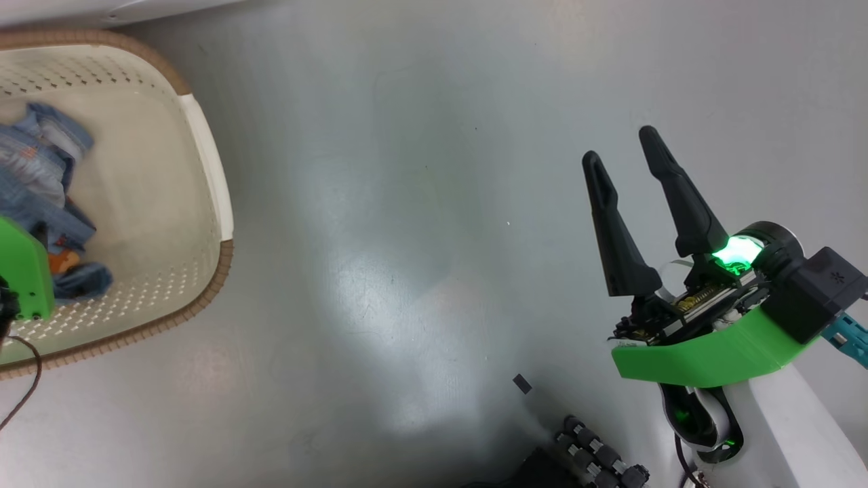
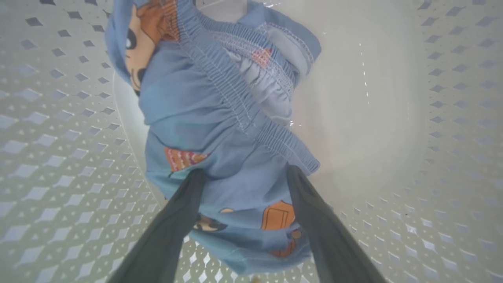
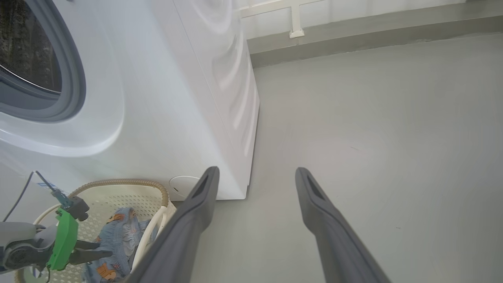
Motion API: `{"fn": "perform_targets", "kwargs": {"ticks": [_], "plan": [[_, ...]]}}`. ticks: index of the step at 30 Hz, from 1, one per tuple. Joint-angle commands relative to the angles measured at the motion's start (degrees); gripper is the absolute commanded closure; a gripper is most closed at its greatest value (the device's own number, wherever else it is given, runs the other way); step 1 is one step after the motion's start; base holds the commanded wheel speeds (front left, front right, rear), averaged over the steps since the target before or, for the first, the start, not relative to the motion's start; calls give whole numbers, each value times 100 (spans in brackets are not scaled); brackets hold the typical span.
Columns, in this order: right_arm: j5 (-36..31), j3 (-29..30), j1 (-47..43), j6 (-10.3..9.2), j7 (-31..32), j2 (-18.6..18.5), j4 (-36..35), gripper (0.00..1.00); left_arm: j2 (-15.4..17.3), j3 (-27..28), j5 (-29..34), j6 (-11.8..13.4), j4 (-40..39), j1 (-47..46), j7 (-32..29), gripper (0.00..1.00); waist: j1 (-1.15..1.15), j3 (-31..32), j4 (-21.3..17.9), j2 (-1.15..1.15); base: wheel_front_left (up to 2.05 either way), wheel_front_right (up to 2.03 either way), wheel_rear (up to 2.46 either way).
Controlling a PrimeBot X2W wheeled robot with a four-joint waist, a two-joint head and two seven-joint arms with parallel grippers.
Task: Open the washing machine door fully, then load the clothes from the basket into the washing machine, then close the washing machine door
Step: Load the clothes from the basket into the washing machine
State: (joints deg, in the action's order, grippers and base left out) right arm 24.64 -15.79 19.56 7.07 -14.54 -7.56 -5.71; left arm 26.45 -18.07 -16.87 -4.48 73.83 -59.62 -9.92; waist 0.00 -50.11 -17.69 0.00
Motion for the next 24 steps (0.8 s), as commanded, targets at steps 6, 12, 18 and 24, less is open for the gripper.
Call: {"fn": "perform_targets", "kwargs": {"ticks": [6, 12, 18, 24], "plan": [[-51, -172, -113, 42, -46, -61, -159, 0, 368, 87, -83, 48, -16, 32, -10, 47, 0, -60, -50, 0, 0, 0, 0], [-49, -213, -146, 42, -46, -97, -174, 0, 414, 47, -111, 40, -7, 37, 12, 100, 0, -75, -73, 0, 0, 0, 0], [-70, -180, -183, 42, -46, -122, -181, 0, 371, 34, -174, 42, -1, 33, 68, 100, 0, -54, -36, 0, 0, 0, 0], [-91, -81, -174, 42, -46, -127, -172, 0, 210, 198, -423, 34, 1, -4, 334, 100, 0, 49, 114, 0, 0, 0, 0]]}}
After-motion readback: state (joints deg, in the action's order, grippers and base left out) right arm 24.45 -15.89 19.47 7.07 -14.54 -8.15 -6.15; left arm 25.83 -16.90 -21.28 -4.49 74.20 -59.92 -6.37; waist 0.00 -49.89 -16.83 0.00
